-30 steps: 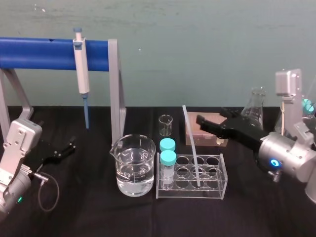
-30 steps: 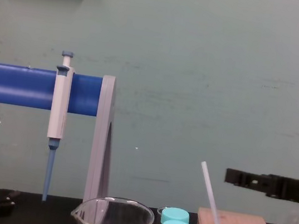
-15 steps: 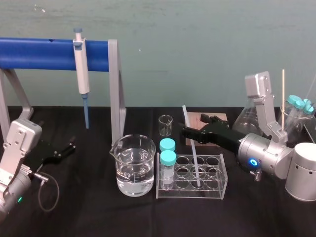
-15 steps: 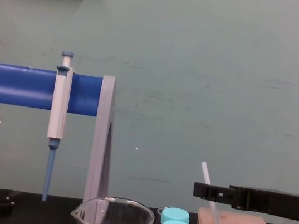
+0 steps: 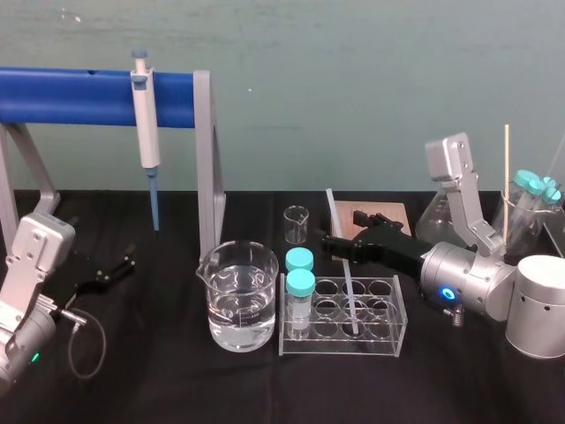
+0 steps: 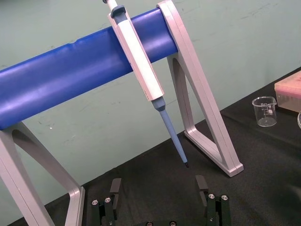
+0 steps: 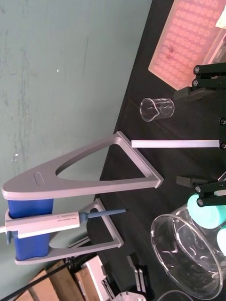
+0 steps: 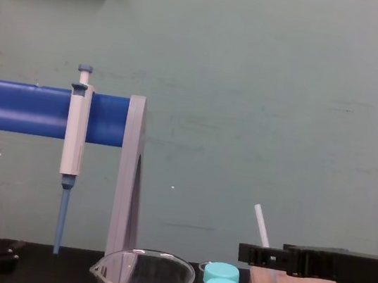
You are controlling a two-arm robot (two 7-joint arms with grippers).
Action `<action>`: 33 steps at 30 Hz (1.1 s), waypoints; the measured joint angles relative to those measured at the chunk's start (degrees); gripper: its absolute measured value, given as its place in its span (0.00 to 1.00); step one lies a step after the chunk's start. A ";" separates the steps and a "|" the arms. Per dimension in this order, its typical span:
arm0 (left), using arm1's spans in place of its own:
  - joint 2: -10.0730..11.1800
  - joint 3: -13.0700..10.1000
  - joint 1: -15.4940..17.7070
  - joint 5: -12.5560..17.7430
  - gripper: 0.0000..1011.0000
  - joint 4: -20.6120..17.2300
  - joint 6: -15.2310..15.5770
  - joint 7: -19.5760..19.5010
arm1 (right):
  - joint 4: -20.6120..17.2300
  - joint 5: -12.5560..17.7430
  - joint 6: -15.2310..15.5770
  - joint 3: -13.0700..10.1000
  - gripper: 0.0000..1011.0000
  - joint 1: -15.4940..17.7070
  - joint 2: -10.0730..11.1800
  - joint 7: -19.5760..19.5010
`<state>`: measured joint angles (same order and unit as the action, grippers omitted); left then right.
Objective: Pick up the stirring rod with one hand, then place it down.
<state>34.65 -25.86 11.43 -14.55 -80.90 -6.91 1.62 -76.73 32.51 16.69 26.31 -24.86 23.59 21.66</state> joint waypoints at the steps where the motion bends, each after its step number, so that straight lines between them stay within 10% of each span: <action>1: 0.00 0.00 0.00 0.00 0.99 0.00 0.00 0.00 | 0.17 -0.11 0.01 0.06 0.99 -0.09 0.02 0.31; 16: 0.00 0.00 0.00 0.00 0.99 0.00 0.00 0.00 | 0.43 -0.57 -0.43 0.19 0.98 -0.18 0.15 1.12; 33: 0.00 0.00 0.00 0.00 0.99 0.00 0.00 0.00 | 0.38 -0.37 -0.31 0.10 0.51 -0.16 0.12 0.96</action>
<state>34.64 -25.86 11.43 -14.55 -80.90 -6.91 1.62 -76.35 32.14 16.38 26.41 -25.02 23.71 22.62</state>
